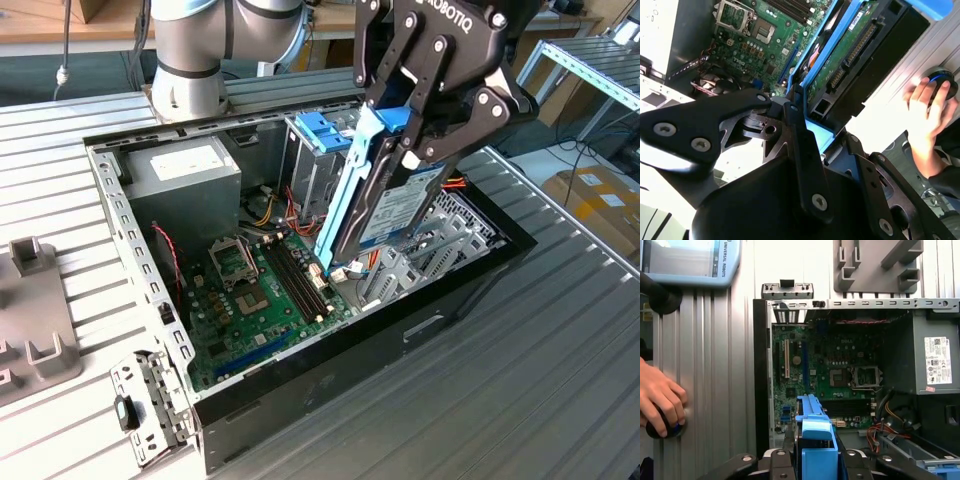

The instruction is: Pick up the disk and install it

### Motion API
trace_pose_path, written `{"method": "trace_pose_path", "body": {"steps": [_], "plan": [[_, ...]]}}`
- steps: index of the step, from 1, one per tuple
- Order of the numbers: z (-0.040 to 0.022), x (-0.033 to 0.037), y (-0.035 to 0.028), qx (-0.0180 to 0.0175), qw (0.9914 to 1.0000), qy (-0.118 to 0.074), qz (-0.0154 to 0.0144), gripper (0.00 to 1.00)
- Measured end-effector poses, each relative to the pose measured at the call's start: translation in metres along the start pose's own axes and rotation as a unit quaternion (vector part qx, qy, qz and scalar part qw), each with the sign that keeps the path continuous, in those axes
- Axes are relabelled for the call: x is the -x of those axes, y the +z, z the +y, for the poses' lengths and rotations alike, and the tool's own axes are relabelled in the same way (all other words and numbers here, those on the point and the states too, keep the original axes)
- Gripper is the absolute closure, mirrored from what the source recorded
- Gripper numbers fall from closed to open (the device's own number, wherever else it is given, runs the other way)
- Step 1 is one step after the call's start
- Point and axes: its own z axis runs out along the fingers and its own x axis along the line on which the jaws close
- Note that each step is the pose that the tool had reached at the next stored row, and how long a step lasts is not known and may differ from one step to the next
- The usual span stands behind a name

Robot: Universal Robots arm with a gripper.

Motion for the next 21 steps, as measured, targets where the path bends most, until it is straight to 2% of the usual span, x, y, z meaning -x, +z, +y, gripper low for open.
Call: {"method": "trace_pose_path", "body": {"steps": [21], "plan": [[-0.0188, -0.0039, 0.0007, 0.0002, 1.0, 0.0, 0.0, 0.63]]}}
